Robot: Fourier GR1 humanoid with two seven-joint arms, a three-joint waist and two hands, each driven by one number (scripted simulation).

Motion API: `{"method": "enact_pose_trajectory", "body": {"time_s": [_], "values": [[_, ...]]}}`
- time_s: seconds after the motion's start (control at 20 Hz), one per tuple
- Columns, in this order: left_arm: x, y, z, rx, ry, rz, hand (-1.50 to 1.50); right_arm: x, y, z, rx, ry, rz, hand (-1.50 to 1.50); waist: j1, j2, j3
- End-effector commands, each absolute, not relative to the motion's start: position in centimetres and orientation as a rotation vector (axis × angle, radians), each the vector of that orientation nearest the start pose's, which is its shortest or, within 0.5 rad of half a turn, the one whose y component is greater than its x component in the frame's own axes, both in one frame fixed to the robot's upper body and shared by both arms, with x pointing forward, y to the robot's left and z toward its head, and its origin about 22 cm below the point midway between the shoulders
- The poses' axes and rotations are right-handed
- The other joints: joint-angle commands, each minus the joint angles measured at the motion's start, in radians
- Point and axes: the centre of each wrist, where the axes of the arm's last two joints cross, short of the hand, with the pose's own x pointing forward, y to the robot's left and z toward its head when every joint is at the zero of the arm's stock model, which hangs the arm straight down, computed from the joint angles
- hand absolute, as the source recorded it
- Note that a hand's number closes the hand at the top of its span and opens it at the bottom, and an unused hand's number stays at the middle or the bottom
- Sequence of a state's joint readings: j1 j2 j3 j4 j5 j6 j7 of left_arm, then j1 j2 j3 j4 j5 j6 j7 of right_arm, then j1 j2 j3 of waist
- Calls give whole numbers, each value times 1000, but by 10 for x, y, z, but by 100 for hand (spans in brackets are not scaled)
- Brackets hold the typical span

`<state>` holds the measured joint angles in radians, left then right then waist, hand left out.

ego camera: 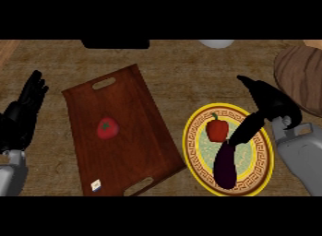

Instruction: Pick the bell pepper from the plate and place it in the bowl

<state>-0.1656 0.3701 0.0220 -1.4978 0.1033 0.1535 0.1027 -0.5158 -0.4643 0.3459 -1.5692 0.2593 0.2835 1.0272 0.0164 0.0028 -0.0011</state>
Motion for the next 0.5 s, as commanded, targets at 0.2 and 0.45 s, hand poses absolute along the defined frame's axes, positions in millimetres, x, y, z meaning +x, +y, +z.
{"method": "enact_pose_trajectory", "body": {"time_s": [0.2, 0.45], "values": [[280, 301, 58, 328, -1563, -73, 0, 335, -175, 122, -702, -615, 1021, -150, -8, -3, 0], [274, 314, 47, 333, -1560, -50, 0, 327, -178, 108, -844, -700, 1016, -150, -15, -4, 1]]}}
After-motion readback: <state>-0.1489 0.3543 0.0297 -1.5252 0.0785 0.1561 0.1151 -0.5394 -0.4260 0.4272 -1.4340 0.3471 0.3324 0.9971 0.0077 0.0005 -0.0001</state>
